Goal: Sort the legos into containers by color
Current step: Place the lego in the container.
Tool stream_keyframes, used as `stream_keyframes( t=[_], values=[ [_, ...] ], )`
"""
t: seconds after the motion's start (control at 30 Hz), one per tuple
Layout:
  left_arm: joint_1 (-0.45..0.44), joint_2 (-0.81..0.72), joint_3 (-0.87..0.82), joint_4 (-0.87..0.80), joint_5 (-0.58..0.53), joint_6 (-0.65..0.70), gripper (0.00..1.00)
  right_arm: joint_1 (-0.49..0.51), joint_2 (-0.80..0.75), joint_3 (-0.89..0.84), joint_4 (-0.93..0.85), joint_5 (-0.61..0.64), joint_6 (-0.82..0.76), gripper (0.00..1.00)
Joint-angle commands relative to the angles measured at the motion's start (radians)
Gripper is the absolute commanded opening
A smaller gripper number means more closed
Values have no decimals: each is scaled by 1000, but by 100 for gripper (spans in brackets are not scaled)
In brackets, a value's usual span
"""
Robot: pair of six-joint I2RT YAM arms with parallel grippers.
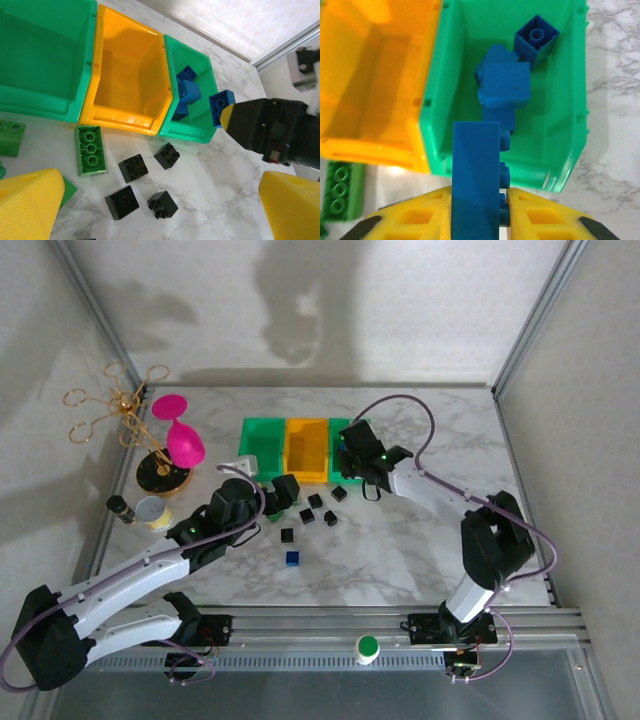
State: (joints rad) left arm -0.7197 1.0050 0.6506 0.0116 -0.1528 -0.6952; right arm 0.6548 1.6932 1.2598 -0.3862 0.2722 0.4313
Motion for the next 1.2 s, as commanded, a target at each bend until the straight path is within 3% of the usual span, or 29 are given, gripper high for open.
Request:
stream_keyframes(
  t=[0.0,0.7,1.0,1.17],
  values=[
    [9,20,40,52,7,22,99,-17,65,71,-1,74,-30,30],
    [26,58,44,64,21,23,100,-124,323,322,31,-20,-75,29],
    [34,58,40,64,29,22,100,-138,394,383,19,-33,-84,33],
    [37,57,41,64,32,23,100,-137,379,396,18,-40,-89,39]
  ],
)
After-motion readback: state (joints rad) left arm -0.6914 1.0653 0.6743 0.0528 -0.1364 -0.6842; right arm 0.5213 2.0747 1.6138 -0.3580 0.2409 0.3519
